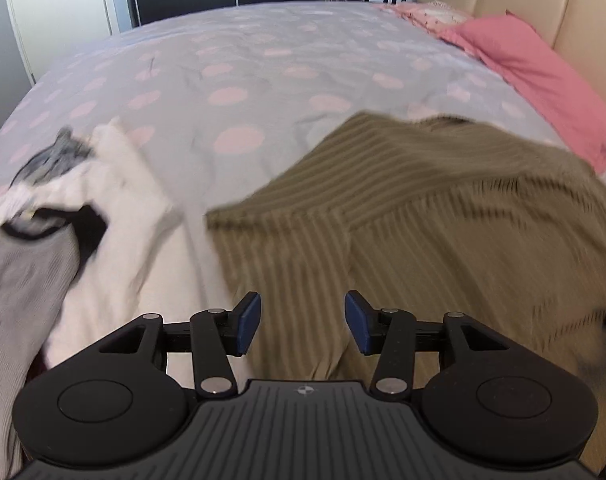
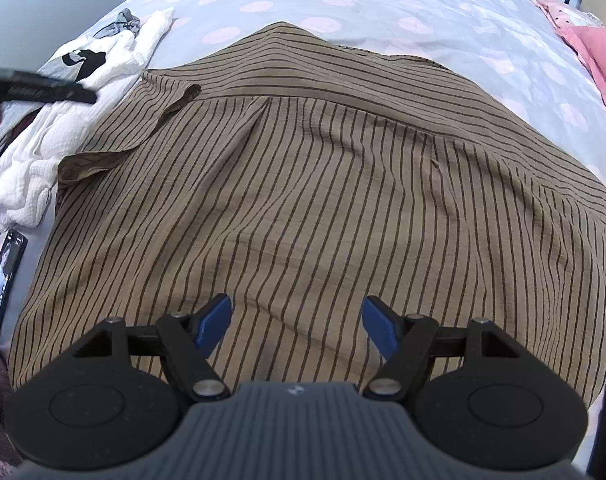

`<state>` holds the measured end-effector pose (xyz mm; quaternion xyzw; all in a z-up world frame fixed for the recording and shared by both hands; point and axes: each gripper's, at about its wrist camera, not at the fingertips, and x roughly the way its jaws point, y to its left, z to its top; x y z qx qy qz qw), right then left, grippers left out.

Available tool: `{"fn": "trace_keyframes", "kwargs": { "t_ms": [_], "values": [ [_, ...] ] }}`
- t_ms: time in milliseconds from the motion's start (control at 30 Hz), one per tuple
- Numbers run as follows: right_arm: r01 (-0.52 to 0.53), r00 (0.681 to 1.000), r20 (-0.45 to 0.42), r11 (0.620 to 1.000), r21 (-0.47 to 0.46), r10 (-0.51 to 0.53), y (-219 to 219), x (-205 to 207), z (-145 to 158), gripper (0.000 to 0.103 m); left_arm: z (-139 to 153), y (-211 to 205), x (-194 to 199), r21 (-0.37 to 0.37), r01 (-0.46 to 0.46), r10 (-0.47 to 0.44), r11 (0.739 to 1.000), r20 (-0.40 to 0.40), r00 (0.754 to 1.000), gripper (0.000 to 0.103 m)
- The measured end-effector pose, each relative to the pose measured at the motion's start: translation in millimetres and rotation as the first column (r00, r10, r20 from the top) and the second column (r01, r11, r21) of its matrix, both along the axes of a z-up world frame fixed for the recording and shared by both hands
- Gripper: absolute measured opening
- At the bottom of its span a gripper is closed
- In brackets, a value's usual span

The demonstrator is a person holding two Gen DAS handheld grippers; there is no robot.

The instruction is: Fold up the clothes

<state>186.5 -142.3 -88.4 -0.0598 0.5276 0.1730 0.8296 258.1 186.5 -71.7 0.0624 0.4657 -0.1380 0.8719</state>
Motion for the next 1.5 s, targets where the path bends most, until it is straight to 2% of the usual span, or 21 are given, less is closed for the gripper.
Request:
{"fn": "trace_keyframes", "kwargs": {
  "t_ms": [167,367,433,500,533,567,633,700,767,833,900,967,1033,1067,1167,1233,1333,1367,1500],
  "values": [
    [-0.008,1.000,-0.009,1.000,-0.017,0.007,2,-5,-5,0.075,-18,19,-32,0.038,0.019,-0.017,0.999,-0.046,0.999,0.044],
    [-0.010,1.000,-0.017,1.000,-0.026,0.010,2,-11,-10,0.075,-30,15,-61,0.062,0.098,-0.094,0.993,-0.062,0.994,0.044],
    [-0.014,1.000,-0.019,0.999,-0.030,0.013,3,-13,-11,0.076,-39,7,-64,0.098,0.116,-0.109,0.988,-0.074,0.991,0.044],
    [-0.017,1.000,-0.019,0.999,-0.037,0.016,4,-15,-13,0.076,-51,1,-65,0.167,0.107,-0.100,0.980,-0.053,0.994,0.044],
    [-0.016,1.000,-0.018,0.999,-0.041,0.015,4,-15,-13,0.076,-55,0,-63,0.189,0.097,-0.090,0.977,-0.046,0.995,0.041],
    [-0.015,1.000,-0.016,0.999,-0.044,0.014,4,-16,-13,0.076,-56,2,-61,0.188,0.080,-0.073,0.979,-0.045,0.996,0.032],
    [-0.011,1.000,-0.012,0.999,-0.048,0.011,4,-16,-12,0.076,-59,5,-56,0.188,0.046,-0.039,0.981,-0.042,0.998,0.026],
    [-0.010,1.000,-0.008,0.999,-0.051,0.009,4,-16,-12,0.076,-59,7,-54,0.194,0.030,-0.023,0.981,-0.037,0.999,0.010],
    [-0.012,1.000,-0.004,0.999,-0.053,0.012,4,-16,-11,0.076,-55,7,-55,0.219,0.018,-0.014,0.976,-0.020,1.000,0.003],
    [-0.018,1.000,-0.003,0.998,-0.056,0.018,5,-15,-11,0.076,-53,6,-56,0.276,-0.008,0.011,0.961,-0.008,1.000,0.001],
    [-0.023,1.000,-0.003,0.998,-0.057,0.023,7,-14,-11,0.076,-52,2,-61,0.350,0.012,-0.010,0.937,-0.007,1.000,0.001],
    [-0.030,1.000,0.000,0.998,-0.056,0.031,8,-13,-10,0.076,-55,-5,-68,0.457,0.052,-0.060,0.888,0.002,0.998,0.001],
    [-0.037,0.999,0.003,0.998,-0.055,0.037,9,-14,-9,0.076,-59,-12,-74,0.505,0.088,-0.105,0.859,0.004,0.994,0.001],
    [-0.040,0.999,0.005,0.998,-0.054,0.040,10,-14,-8,0.076,-60,-15,-77,0.509,0.109,-0.127,0.854,0.000,0.992,0.001],
    [-0.046,0.999,0.009,0.998,-0.054,0.046,11,-15,-7,0.076,-60,-24,-83,0.465,0.202,-0.216,0.862,-0.024,0.976,0.001],
    [-0.045,0.999,0.009,0.997,-0.056,0.046,11,-16,-7,0.076,-62,-32,-85,0.452,0.269,-0.271,0.850,-0.062,0.961,0.002],
    [-0.040,0.999,0.008,0.998,-0.057,0.040,8,-17,-7,0.077,-64,-40,-87,0.446,0.319,-0.312,0.836,-0.091,0.946,0.007],
    [-0.037,0.999,0.008,0.998,-0.056,0.038,7,-18,-7,0.077,-63,-41,-86,0.438,0.325,-0.315,0.838,-0.099,0.944,0.008],
    [0.015,1.000,0.017,0.999,-0.044,-0.014,-12,-15,-5,0.077,-47,-40,-86,0.379,0.310,-0.298,0.872,-0.092,0.950,0.010]
  ]
}}
